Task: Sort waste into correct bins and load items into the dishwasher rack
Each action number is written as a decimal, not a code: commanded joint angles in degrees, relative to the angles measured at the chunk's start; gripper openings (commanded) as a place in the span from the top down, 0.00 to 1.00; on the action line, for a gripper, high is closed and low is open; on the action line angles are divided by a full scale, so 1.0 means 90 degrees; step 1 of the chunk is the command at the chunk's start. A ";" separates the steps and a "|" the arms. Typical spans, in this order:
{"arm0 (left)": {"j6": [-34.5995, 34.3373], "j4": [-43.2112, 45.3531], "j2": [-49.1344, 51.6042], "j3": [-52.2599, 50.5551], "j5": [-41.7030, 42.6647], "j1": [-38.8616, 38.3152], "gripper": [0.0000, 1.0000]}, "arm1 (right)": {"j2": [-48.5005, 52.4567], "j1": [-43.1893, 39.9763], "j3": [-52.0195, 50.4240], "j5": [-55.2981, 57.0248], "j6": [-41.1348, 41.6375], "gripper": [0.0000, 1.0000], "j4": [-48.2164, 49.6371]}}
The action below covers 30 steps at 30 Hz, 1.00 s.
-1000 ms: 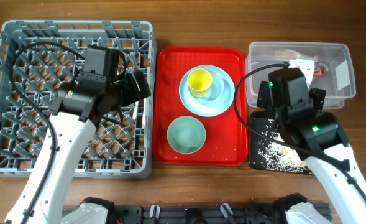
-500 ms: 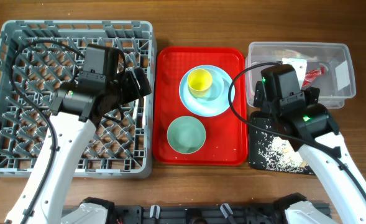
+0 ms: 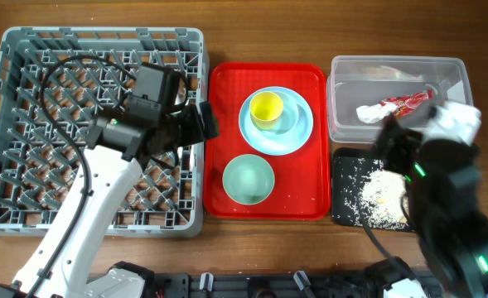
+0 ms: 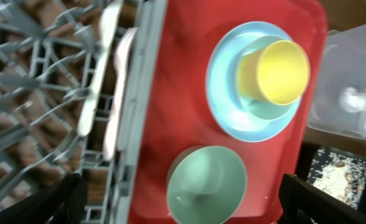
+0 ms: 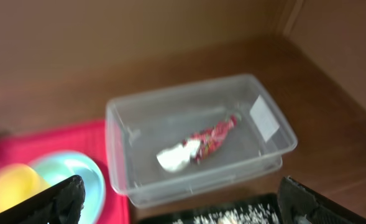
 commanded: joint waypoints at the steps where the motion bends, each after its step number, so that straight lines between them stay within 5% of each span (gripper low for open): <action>1: 0.0155 0.0274 0.0041 0.0019 0.0051 -0.0087 0.00 | -0.0697 -0.0015 0.0087 0.0141 0.0097 0.00 0.0007; 4: 0.0155 0.0418 0.0041 0.0019 0.0165 -0.0087 0.01 | -0.0957 -0.0015 0.0087 0.0143 0.0102 0.00 -0.0007; 9: 0.0194 0.0767 0.0041 0.0019 0.0483 -0.0126 0.29 | -0.1015 -0.0015 0.0070 0.0143 0.0100 0.00 -0.0015; 14: 0.0359 0.1110 0.0046 0.0270 0.0556 -0.0403 0.68 | -0.1010 -0.0015 0.0070 0.0143 0.0102 0.00 -0.0017; 16: 0.0546 0.1100 0.0092 0.0610 0.0551 -0.0554 0.95 | -0.1010 -0.0015 0.0070 0.0141 0.0102 0.00 -0.0017; 22: 0.0792 0.0364 0.0792 0.2254 0.0549 -0.1078 0.96 | -0.1010 -0.0015 0.0070 0.0141 0.0102 0.00 -0.0019; 30: 0.1256 -0.2285 0.3079 0.5661 0.0359 -0.1341 0.94 | -0.1010 -0.0015 0.0070 0.0141 0.0102 0.01 -0.0017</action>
